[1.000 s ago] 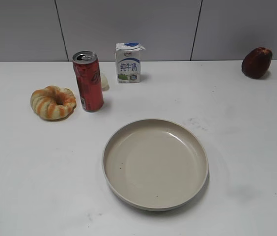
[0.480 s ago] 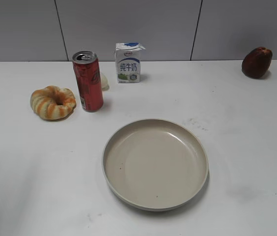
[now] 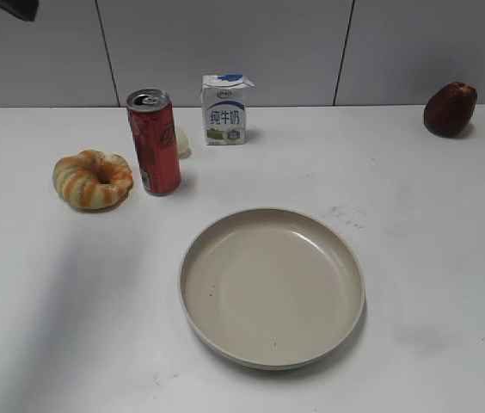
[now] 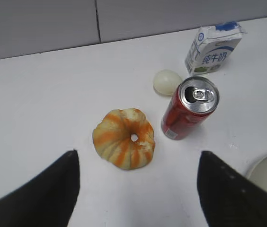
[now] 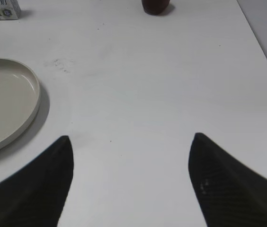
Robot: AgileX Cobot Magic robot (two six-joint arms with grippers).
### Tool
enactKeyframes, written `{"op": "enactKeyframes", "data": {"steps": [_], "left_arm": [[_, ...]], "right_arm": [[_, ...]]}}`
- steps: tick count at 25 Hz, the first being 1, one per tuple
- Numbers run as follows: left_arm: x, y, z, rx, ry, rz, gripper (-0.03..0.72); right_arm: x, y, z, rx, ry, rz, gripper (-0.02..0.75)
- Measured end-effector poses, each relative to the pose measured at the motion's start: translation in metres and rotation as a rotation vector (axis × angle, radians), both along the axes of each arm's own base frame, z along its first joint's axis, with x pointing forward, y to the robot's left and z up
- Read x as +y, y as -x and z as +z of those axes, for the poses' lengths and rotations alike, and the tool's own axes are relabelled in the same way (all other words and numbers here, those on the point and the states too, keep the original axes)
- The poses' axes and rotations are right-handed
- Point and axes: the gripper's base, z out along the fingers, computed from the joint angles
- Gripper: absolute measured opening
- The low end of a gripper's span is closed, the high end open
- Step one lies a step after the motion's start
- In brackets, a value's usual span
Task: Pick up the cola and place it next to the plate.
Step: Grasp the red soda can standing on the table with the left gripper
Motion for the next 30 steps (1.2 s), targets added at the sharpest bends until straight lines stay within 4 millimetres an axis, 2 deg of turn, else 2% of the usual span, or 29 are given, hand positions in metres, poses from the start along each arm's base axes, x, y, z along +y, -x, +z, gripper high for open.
{"op": "enactKeyframes", "data": {"steps": [6, 13, 18, 25, 30], "left_arm": [[-0.046, -0.045, -0.005, 0.125, -0.081, -0.124, 0.585], [-0.097, -0.086, -0.034, 0.21, -0.142, -0.208, 0.585], [-0.107, -0.103, -0.062, 0.254, -0.16, -0.208, 0.585], [-0.114, -0.115, -0.093, 0.311, -0.164, -0.209, 0.585], [-0.119, -0.118, -0.099, 0.293, -0.161, -0.228, 0.585]], "right_arm": [[0.0, 0.0, 0.0, 0.0, 0.0, 0.0, 0.571], [0.0, 0.0, 0.0, 0.0, 0.0, 0.0, 0.571], [0.0, 0.0, 0.0, 0.0, 0.0, 0.0, 0.571], [0.0, 0.0, 0.0, 0.0, 0.0, 0.0, 0.571], [0.0, 0.0, 0.0, 0.0, 0.0, 0.0, 0.571]]}}
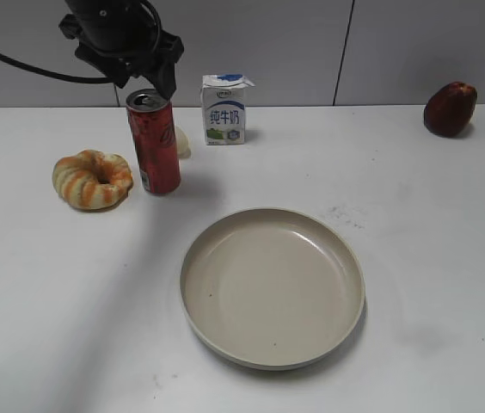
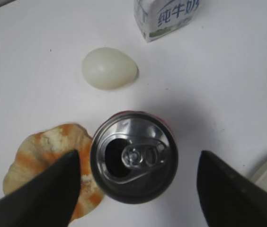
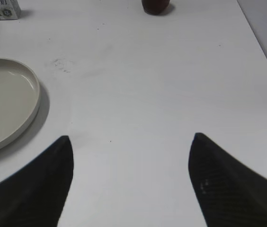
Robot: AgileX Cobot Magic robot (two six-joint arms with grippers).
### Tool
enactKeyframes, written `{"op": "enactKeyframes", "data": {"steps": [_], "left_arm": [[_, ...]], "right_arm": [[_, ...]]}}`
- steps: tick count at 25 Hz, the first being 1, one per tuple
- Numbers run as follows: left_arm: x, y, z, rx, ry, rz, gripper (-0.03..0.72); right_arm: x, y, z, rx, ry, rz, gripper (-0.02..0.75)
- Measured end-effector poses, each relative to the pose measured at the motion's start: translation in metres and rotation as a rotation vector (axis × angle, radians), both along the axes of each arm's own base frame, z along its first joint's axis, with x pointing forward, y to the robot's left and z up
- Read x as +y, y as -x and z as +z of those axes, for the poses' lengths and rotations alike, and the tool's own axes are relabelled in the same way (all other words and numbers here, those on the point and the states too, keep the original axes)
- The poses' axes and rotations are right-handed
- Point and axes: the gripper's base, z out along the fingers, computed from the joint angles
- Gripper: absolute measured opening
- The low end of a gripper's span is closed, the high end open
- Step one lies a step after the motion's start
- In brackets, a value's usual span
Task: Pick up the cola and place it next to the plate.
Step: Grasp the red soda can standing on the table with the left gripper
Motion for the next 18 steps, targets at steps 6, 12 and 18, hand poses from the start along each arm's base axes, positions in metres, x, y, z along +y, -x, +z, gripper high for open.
{"op": "enactKeyframes", "data": {"steps": [6, 12, 18], "left_arm": [[-0.002, -0.004, -0.01, -0.003, -0.016, -0.037, 0.59], [-0.005, -0.008, -0.024, 0.017, -0.026, -0.059, 0.634], [-0.006, -0.011, -0.028, 0.006, -0.021, -0.057, 0.635]], "right_arm": [[0.0, 0.0, 0.0, 0.0, 0.0, 0.0, 0.571], [0.0, 0.0, 0.0, 0.0, 0.0, 0.0, 0.571], [0.0, 0.0, 0.0, 0.0, 0.0, 0.0, 0.571]]}}
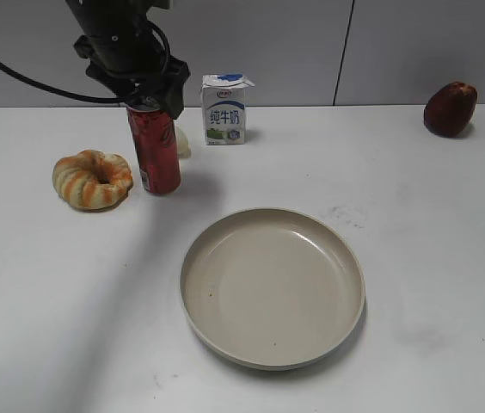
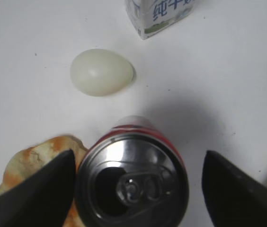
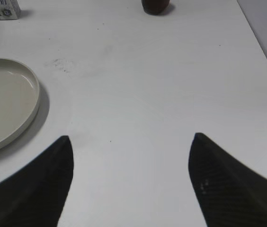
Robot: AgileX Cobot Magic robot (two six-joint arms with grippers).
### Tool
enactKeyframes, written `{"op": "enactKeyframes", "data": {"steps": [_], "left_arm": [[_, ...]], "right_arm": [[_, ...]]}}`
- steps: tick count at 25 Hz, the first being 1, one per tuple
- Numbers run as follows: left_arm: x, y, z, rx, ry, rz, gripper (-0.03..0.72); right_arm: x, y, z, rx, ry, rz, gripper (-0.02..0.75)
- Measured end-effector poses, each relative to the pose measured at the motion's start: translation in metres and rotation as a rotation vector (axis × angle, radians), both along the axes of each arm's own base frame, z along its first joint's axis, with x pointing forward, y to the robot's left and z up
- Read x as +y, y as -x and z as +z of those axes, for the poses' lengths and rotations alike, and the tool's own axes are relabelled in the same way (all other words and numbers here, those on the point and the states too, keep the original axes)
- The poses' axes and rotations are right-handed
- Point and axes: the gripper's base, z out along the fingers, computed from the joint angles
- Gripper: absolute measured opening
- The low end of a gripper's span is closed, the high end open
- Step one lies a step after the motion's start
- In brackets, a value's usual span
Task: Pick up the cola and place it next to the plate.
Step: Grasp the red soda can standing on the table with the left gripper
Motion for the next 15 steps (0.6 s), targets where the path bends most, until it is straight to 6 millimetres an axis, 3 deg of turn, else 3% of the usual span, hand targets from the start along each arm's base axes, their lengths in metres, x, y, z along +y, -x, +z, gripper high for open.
{"op": "enactKeyframes", "data": {"steps": [15], "left_arm": [[-0.003, -0.006, -0.028, 0.054, -0.026, 0.0, 0.557]], "right_arm": [[0.0, 0.0, 0.0, 0.0, 0.0, 0.0, 0.571]]}}
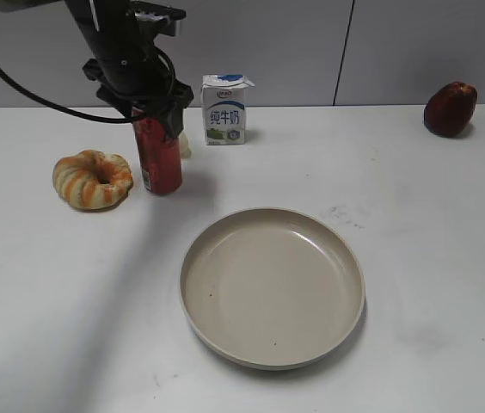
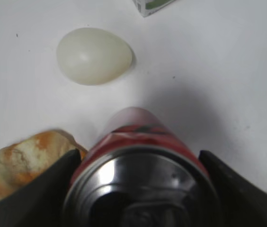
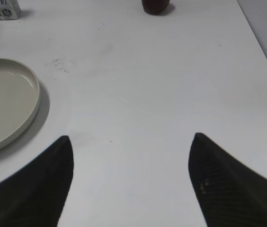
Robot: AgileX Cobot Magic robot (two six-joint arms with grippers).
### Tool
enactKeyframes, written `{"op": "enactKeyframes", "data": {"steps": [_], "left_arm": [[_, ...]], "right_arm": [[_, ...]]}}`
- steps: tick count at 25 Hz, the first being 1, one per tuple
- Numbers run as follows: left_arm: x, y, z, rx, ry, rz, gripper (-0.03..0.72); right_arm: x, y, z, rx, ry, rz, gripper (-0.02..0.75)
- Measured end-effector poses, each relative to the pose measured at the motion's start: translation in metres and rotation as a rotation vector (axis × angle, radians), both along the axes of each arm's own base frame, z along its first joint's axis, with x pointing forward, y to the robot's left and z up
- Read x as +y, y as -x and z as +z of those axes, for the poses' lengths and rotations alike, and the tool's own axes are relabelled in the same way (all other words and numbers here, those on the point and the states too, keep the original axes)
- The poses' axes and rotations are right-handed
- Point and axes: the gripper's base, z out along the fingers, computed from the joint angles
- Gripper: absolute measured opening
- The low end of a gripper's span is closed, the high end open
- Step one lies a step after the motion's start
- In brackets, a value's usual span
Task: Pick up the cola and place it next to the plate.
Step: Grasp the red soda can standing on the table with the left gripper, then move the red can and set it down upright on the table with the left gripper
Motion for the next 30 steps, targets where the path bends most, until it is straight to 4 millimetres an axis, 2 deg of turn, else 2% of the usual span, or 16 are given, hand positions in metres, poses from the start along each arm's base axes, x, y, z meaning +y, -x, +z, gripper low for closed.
{"op": "enactKeyframes", "data": {"steps": [3, 9, 12, 17, 21, 24, 27, 30], "left_arm": [[-0.001, -0.002, -0.001, -0.014, 0.006, 0.002, 0.5], [0.001, 0.001, 0.003, 0.0, -0.002, -0.001, 0.501], [0.004, 0.007, 0.02, -0.004, 0.001, 0.014, 0.501], [0.017, 0.021, 0.072, -0.09, 0.004, 0.11, 0.501], [0.032, 0.046, 0.113, -0.136, 0.02, 0.171, 0.501], [0.043, 0.073, 0.133, -0.155, 0.038, 0.181, 0.501], [0.052, 0.104, 0.146, -0.191, 0.063, 0.179, 0.501], [0.058, 0.131, 0.139, -0.19, 0.081, 0.19, 0.501]], "right_arm": [[0.0, 0.0, 0.0, 0.0, 0.0, 0.0, 0.571], [0.0, 0.0, 0.0, 0.0, 0.0, 0.0, 0.571], [0.0, 0.0, 0.0, 0.0, 0.0, 0.0, 0.571], [0.0, 0.0, 0.0, 0.0, 0.0, 0.0, 0.571], [0.0, 0.0, 0.0, 0.0, 0.0, 0.0, 0.571], [0.0, 0.0, 0.0, 0.0, 0.0, 0.0, 0.571], [0.0, 0.0, 0.0, 0.0, 0.0, 0.0, 0.571], [0.0, 0.0, 0.0, 0.0, 0.0, 0.0, 0.571]]}}
